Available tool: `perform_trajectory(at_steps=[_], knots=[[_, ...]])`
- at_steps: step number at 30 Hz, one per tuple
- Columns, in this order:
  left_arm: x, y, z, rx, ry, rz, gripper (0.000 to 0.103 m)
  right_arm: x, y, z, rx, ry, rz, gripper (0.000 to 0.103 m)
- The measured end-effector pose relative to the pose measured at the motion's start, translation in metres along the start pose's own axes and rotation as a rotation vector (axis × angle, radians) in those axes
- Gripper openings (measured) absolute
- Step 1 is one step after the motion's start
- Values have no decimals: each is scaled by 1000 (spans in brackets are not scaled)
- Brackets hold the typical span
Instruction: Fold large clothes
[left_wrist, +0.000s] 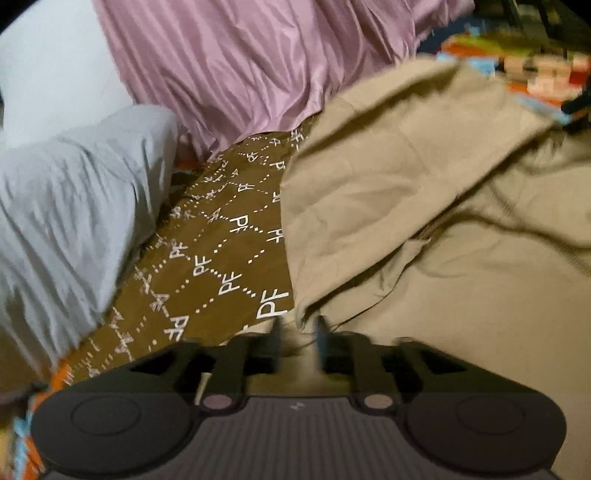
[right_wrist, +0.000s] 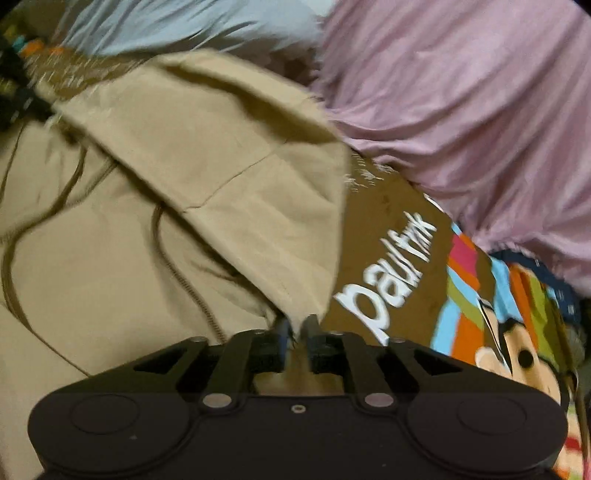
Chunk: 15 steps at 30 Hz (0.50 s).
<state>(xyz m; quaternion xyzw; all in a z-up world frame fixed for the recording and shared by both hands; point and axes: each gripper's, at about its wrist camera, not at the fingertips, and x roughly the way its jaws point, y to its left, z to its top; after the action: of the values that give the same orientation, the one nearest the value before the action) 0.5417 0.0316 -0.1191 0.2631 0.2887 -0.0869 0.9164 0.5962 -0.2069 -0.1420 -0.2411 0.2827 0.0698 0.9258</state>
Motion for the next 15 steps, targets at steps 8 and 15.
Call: perform_trajectory(at_steps=[8,15], knots=[[-47,37,14,-186,-149,-220,56,-52,-63,22,185,-64,124,70],[-7,18,67,-356,-164,-538,36,10,-77,101,278,-44,223,86]])
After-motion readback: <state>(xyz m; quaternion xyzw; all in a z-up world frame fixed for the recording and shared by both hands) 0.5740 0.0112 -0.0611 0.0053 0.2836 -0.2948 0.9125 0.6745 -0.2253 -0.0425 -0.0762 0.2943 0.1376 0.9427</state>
